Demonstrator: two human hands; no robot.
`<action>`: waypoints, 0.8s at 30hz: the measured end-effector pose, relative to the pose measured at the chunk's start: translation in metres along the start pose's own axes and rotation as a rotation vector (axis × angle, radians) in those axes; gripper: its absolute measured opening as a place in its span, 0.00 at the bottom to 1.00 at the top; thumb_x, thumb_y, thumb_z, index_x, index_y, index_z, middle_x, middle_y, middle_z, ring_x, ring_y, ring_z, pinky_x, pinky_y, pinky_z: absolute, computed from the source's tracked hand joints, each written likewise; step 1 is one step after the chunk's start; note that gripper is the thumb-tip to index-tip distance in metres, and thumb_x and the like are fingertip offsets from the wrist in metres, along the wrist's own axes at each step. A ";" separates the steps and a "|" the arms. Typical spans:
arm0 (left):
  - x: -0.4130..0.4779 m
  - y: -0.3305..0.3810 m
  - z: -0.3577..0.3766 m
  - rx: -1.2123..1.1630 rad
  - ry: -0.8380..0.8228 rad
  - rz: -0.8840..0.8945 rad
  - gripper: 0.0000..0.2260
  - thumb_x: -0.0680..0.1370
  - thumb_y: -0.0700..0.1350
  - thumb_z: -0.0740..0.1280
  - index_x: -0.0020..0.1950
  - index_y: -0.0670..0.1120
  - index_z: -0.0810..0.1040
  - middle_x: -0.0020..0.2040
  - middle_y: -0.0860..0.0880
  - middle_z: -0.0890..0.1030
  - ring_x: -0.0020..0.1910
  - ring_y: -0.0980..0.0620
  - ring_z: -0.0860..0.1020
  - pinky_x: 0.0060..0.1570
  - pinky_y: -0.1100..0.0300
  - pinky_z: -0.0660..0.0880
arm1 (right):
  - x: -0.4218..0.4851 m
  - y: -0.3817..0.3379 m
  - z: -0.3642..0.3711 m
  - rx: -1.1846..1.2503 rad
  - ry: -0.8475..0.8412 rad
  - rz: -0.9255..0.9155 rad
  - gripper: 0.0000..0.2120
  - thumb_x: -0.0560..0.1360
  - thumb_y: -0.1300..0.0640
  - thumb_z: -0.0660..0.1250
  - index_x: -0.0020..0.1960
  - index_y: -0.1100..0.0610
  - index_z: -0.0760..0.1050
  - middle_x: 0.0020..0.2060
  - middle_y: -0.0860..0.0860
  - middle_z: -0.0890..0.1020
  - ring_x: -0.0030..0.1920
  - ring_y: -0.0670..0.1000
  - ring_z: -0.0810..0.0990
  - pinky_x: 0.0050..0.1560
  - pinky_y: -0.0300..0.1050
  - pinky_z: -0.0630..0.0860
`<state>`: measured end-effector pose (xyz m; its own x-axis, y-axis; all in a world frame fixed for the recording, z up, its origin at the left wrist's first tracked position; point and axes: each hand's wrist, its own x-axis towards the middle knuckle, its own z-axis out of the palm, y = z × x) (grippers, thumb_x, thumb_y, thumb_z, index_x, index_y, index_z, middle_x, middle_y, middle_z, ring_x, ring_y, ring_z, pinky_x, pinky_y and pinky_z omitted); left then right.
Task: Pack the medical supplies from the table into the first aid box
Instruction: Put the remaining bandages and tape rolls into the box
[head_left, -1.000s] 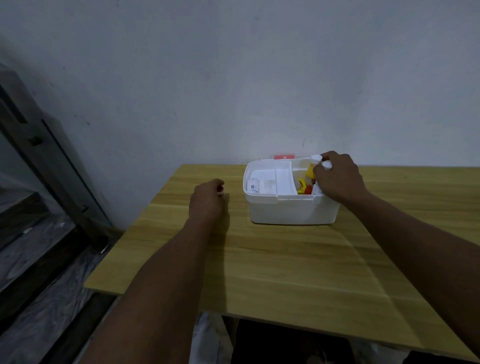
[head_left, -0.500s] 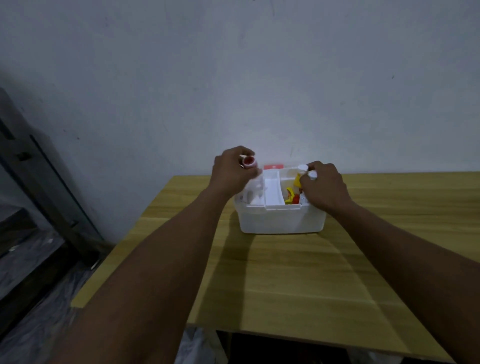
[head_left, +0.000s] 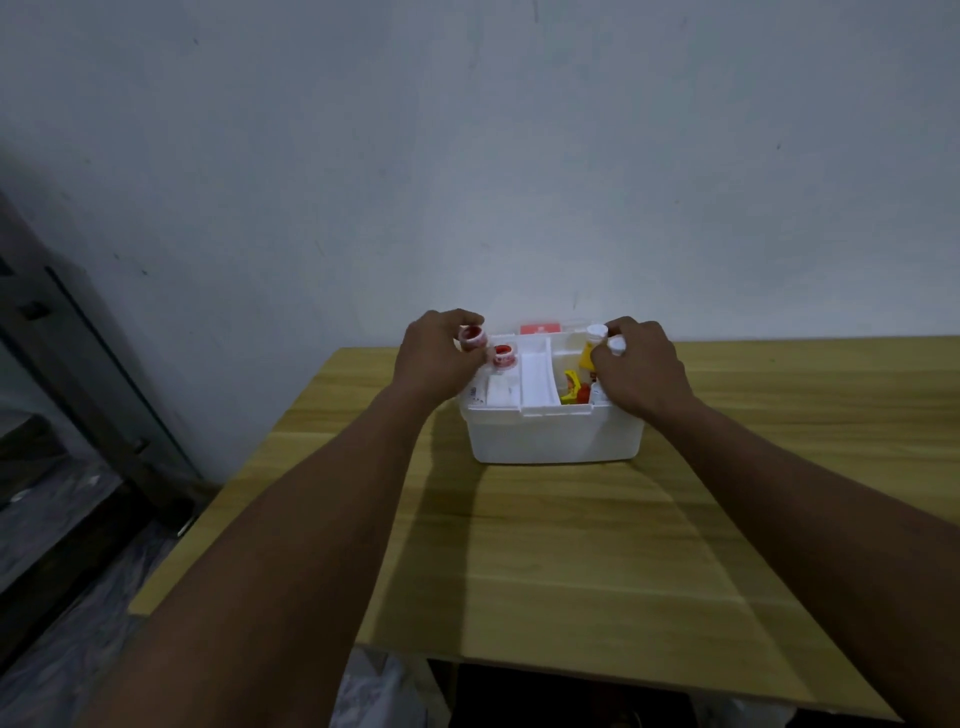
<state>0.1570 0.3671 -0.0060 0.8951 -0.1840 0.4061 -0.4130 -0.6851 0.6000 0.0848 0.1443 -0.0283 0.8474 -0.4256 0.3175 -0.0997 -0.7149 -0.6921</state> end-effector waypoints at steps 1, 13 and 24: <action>-0.003 -0.003 -0.004 0.011 -0.031 0.000 0.20 0.73 0.45 0.76 0.65 0.50 0.82 0.61 0.47 0.82 0.59 0.49 0.79 0.54 0.59 0.72 | 0.000 0.000 0.000 -0.004 -0.001 -0.001 0.17 0.77 0.50 0.62 0.65 0.53 0.74 0.63 0.57 0.74 0.58 0.58 0.77 0.50 0.45 0.68; -0.009 0.000 0.005 -0.044 -0.069 -0.012 0.22 0.70 0.51 0.79 0.62 0.49 0.83 0.55 0.51 0.85 0.51 0.54 0.80 0.51 0.59 0.77 | 0.001 0.002 0.000 0.003 -0.004 0.002 0.18 0.77 0.50 0.62 0.64 0.53 0.75 0.62 0.57 0.75 0.57 0.58 0.78 0.50 0.46 0.70; -0.012 -0.001 -0.006 0.052 -0.070 -0.043 0.20 0.73 0.55 0.75 0.63 0.47 0.83 0.61 0.47 0.81 0.58 0.47 0.79 0.58 0.50 0.79 | 0.004 0.002 0.001 -0.013 -0.017 0.001 0.18 0.76 0.49 0.62 0.64 0.53 0.74 0.62 0.56 0.75 0.55 0.56 0.77 0.52 0.48 0.72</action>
<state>0.1458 0.3738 -0.0069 0.9222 -0.2014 0.3301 -0.3663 -0.7286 0.5788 0.0885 0.1416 -0.0288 0.8561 -0.4167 0.3058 -0.1073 -0.7220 -0.6835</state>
